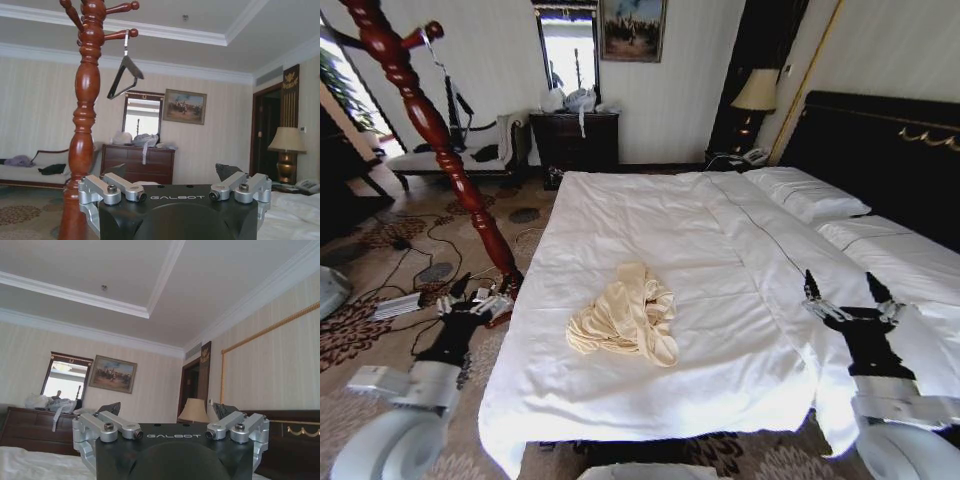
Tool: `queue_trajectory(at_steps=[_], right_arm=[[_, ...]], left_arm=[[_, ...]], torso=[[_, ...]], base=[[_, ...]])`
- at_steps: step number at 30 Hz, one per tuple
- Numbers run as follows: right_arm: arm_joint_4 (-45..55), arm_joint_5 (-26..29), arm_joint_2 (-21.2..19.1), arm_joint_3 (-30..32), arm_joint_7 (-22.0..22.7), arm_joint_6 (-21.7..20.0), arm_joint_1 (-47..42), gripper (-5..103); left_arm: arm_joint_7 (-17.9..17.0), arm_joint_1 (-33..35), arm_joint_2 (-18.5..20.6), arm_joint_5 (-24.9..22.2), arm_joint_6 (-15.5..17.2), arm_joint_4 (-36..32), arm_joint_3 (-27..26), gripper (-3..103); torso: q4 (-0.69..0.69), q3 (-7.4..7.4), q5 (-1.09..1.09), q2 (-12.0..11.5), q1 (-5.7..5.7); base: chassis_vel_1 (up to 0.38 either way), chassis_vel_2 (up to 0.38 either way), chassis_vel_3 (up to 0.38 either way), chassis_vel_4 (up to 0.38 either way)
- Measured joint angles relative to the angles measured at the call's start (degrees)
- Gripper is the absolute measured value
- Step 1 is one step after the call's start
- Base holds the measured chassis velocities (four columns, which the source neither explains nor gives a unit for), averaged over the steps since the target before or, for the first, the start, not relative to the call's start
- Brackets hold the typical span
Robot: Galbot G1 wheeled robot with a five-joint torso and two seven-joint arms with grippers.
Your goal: Pick up the clothes from the bed and hang them on the clothes hanger.
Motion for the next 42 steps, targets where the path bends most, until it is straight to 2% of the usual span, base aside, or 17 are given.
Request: queue_trajectory(at_steps=[5, 8, 11, 16, 19, 20, 21, 23, 25, 26, 29, 30, 31, 34, 36, 42], right_arm=[[-0.7, -0.67, 1.23, -0.9, 0.15, 0.56, 0.37, 100], [-1.04, -1.95, 2.92, -2.43, 0.08, 0.83, 0.64, 100], [-2.04, -2.68, 3.83, -3.22, 0.0, 1.1, 1.84, 100], [-2.95, -2.26, 3.43, -3.28, 0.06, 1.12, 2.99, 100], [-4.26, -2.15, 2.88, -4.0, 0.12, 1.12, 4.08, 100], [-4.85, -2.19, 2.85, -4.53, 0.13, 1.12, 4.65, 100], [-4.85, -2.19, 2.85, -4.53, 0.13, 1.12, 4.65, 100], [-5.87, -2.32, 3.09, -5.32, 0.13, 1.13, 5.84, 100], [-7.0, -2.57, 3.94, -5.92, 0.13, 1.12, 7.2, 100], [-7.0, -2.57, 3.94, -5.92, 0.13, 1.12, 7.2, 100], [-8.34, -2.92, 5.06, -6.39, 0.14, 1.12, 8.54, 100], [-9.25, -3.11, 5.45, -6.66, 0.13, 1.13, 8.94, 100], [-9.25, -3.11, 5.45, -6.66, 0.13, 1.13, 8.94, 100], [-11.24, -3.53, 5.51, -6.94, 0.12, 1.47, 9.48, 100], [-11.58, -3.59, 5.51, -6.97, 0.13, 1.53, 9.62, 100], [-13.72, -4.07, 5.8, -8.2, 0.18, 1.68, 11.7, 100]], left_arm=[[1.08, -2.07, 1.69, -0.14, -0.63, 5.92, 2.11, 100], [0.47, -2.98, 0.98, -0.21, 0.67, 9.04, 3.85, 100], [-0.32, -2.37, -0.88, 4.69, 1.37, 15.03, 7.5, 100], [0.78, -1.51, -2.69, 7.23, 0.02, 17.25, 11.28, 100], [4.95, -1.92, -1.99, 7.44, -3.31, 17.88, 15.63, 100], [8.49, -2.84, -0.42, 7.38, -5.78, 19.04, 17.44, 100], [8.49, -2.84, -0.42, 7.38, -5.78, 19.04, 17.44, 100], [15.07, -4.95, 3.14, 9.09, -9.77, 22.09, 21.06, 100], [19.81, -7.14, 6.74, 12.51, -12.31, 24.85, 24.8, 100], [19.81, -7.14, 6.74, 12.51, -12.31, 24.85, 24.8, 100], [21.22, -10.06, 9.21, 13.81, -12.81, 26.4, 29.83, 100], [20.43, -12.11, 9.31, 12.96, -12.13, 26.57, 32.54, 100], [20.43, -12.11, 9.31, 12.96, -12.13, 26.57, 32.54, 100], [18.53, -16.67, 8.51, 11.16, -10.76, 27.46, 37.9, 100], [18.51, -17.66, 8.61, 11.11, -10.75, 27.99, 38.94, 100], [21.94, -23.13, 12.16, 12.69, -11.9, 31.48, 45.32, 100]], torso=[[-0.01, 0.0, 0.0, 0.0, 0.0], [-0.03, 0.0, 0.01, 0.0, 0.0], [0.01, 0.0, -0.01, 0.0, 0.0], [0.02, 0.0, -0.02, 0.0, 0.0], [0.01, 0.0, 0.01, 0.0, 0.0], [0.0, 0.0, 0.04, 0.0, 0.0], [0.0, 0.0, 0.04, 0.0, 0.0], [-0.02, 0.0, -0.01, 0.0, 0.0], [-0.01, 0.0, 0.02, 0.0, 0.0], [-0.01, 0.0, 0.02, 0.0, 0.0], [-0.01, 0.0, 0.01, 0.0, 0.0], [0.0, 0.0, 0.01, 0.0, 0.0], [0.0, 0.0, 0.01, 0.0, 0.0], [-0.01, 0.0, 0.0, 0.0, 0.0], [0.0, 0.0, 0.01, 0.0, 0.0], [0.02, 0.0, 0.02, 0.0, 0.0]], base=[[0.0, 0.0, 0.0, 0.0], [0.0, 0.0, 0.0, 0.0], [0.0, 0.0, 0.0, 0.0], [0.0, 0.0, 0.0, 0.0], [0.0, 0.0, 0.0, 0.0], [0.0, 0.0, 0.0, 0.0], [0.0, 0.0, 0.0, 0.0], [0.0, 0.0, 0.0, 0.0], [0.0, 0.0, 0.0, 0.0], [0.0, 0.0, 0.0, 0.0], [0.0, 0.0, 0.0, 0.0], [0.0, 0.0, 0.0, 0.0], [0.0, 0.0, 0.0, 0.0], [0.0, 0.0, 0.0, 0.0], [0.0, 0.0, 0.0, 0.0], [0.0, 0.0, 0.0, 0.0]])
